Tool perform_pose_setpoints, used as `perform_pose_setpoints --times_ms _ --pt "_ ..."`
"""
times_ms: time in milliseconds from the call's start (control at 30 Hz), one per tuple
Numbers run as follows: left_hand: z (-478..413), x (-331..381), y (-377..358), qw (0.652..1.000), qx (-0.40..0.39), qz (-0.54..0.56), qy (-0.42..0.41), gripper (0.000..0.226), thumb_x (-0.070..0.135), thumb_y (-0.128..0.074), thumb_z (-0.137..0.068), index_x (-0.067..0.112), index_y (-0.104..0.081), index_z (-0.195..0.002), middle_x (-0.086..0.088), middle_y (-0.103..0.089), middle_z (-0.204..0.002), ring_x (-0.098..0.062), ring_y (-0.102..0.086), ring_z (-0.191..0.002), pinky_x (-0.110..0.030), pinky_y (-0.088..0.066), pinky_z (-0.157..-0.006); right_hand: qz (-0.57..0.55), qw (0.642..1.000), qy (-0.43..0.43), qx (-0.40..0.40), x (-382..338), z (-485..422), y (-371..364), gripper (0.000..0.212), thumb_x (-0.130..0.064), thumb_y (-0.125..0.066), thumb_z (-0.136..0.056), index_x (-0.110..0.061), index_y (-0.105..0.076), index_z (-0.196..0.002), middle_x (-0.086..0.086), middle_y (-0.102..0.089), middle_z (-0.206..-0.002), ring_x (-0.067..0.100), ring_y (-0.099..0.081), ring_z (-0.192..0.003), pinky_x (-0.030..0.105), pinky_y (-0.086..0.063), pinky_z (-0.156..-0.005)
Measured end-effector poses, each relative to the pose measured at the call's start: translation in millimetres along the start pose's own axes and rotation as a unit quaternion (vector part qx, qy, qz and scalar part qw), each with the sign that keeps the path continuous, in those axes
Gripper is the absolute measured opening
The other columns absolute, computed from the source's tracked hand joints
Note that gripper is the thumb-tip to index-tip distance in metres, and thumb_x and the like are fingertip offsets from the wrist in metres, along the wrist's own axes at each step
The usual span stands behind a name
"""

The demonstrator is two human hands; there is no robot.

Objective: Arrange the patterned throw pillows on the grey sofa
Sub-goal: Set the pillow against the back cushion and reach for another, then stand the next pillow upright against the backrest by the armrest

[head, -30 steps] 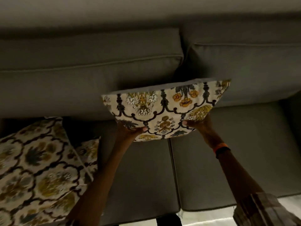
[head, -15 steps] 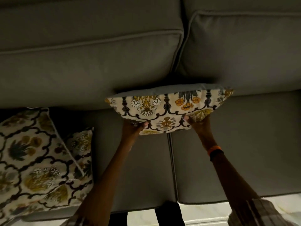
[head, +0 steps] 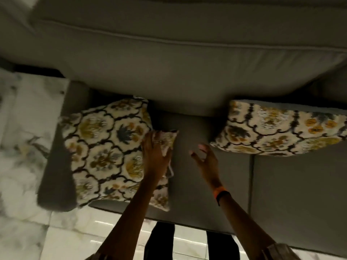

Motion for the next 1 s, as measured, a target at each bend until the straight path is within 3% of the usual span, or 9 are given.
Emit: perform_pose_setpoints --times_ms 267,367,433,500,567,667,800,933,1000 --pt "-35.3 -185.3 121.4 0.973 0.109 0.016 0.202 0.093 0.067 -0.039 -0.087 0.006 -0.026 -0.156 -0.026 -0.027 -0.161 -0.048 -0.026 -0.147 -0.066 -0.025 -0.115 -0.082 0.987 0.029 -0.139 -101.7 -24.2 -175.7 0.080 -0.046 -0.079 -0.088 -0.018 -0.045 -0.156 -0.001 -0.064 -0.139 0.016 -0.067 -0.119 0.033 -0.058 -0.095" --pt "-44.2 -229.8 130.5 0.902 0.143 0.187 0.361 0.094 0.069 -0.053 -0.088 0.011 -0.025 -0.156 -0.024 -0.041 -0.154 -0.046 -0.044 -0.137 -0.059 -0.041 -0.109 -0.107 0.988 -0.028 -0.107 -107.3 -38.9 -198.6 0.084 -0.064 -0.078 -0.078 -0.021 -0.057 -0.147 0.012 -0.077 -0.117 0.019 -0.074 -0.089 0.026 -0.062 -0.071" --pt "-45.4 -248.2 126.0 0.856 0.124 0.283 0.416 0.110 0.092 -0.046 -0.073 0.013 -0.040 -0.149 -0.021 -0.057 -0.143 -0.041 -0.055 -0.129 -0.058 -0.045 -0.109 -0.119 0.985 -0.052 -0.117 -113.8 -41.8 -200.8 0.053 -0.060 -0.073 -0.088 -0.028 -0.069 -0.130 0.016 -0.078 -0.112 0.026 -0.074 -0.085 0.029 -0.065 -0.073" --pt "-43.9 -247.9 123.6 0.852 0.128 0.305 0.406 0.119 0.103 -0.036 -0.062 0.015 -0.054 -0.140 -0.017 -0.064 -0.136 -0.038 -0.058 -0.126 -0.059 -0.045 -0.108 -0.139 0.983 -0.047 -0.111 -114.3 -45.0 -201.6 0.021 -0.053 -0.071 -0.094 -0.036 -0.076 -0.106 0.006 -0.078 -0.108 0.021 -0.075 -0.093 0.024 -0.064 -0.072" --pt "-37.9 -217.2 138.5 0.858 0.165 0.289 0.390 0.099 0.090 -0.042 -0.078 0.014 -0.054 -0.140 -0.017 -0.063 -0.138 -0.039 -0.057 -0.127 -0.056 -0.044 -0.110 -0.161 0.983 -0.040 -0.085 -114.3 -38.0 -197.5 0.027 -0.064 -0.075 -0.083 -0.041 -0.079 -0.098 0.007 -0.079 -0.118 0.029 -0.074 -0.113 0.040 -0.063 -0.093" --pt "-20.9 -174.0 152.6 0.863 0.242 0.260 0.358 0.072 0.064 -0.055 -0.092 0.012 -0.049 -0.142 -0.015 -0.061 -0.139 -0.036 -0.056 -0.129 -0.044 -0.044 -0.107 -0.243 0.967 0.016 -0.072 -104.8 -13.7 -177.1 0.073 -0.068 -0.078 -0.078 -0.032 -0.066 -0.140 -0.002 -0.073 -0.136 0.021 -0.068 -0.128 0.046 -0.055 -0.108" --pt "9.6 -117.6 162.0 0.869 0.312 0.309 0.231 0.080 0.067 -0.057 -0.083 0.011 -0.051 -0.141 -0.001 -0.063 -0.127 -0.019 -0.061 -0.118 -0.024 -0.051 -0.094 -0.340 0.937 0.051 -0.056 -75.7 27.5 -126.6 0.047 -0.043 -0.061 -0.104 -0.022 -0.061 -0.146 0.008 -0.069 -0.142 0.030 -0.065 -0.133 0.054 -0.051 -0.111" --pt "13.6 -35.7 149.3 0.877 0.351 0.313 0.100 0.066 0.062 -0.061 -0.089 0.019 -0.049 -0.137 0.012 -0.060 -0.128 0.004 -0.059 -0.119 -0.034 -0.054 -0.103 -0.415 0.905 0.094 0.012 -55.4 54.5 -39.4 0.064 -0.044 -0.049 -0.108 -0.013 -0.036 -0.162 0.004 -0.068 -0.142 0.019 -0.067 -0.130 0.040 -0.058 -0.104" --pt "12.0 27.6 134.1 0.879 0.346 0.327 0.024 0.064 0.069 -0.059 -0.086 0.027 -0.046 -0.133 0.026 -0.055 -0.123 0.018 -0.054 -0.115 -0.021 -0.051 -0.100 -0.434 0.892 0.125 0.036 -48.6 57.6 19.2 0.077 -0.055 -0.054 -0.103 -0.013 -0.032 -0.164 0.013 -0.056 -0.156 0.030 -0.057 -0.142 0.053 -0.048 -0.115"
Point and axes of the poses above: each hand's wrist, its own z-axis away from the middle knuckle, its own y-axis out of the back of the hand, x = y × z, the point moved 1 cm from there along -z, towards the middle knuckle
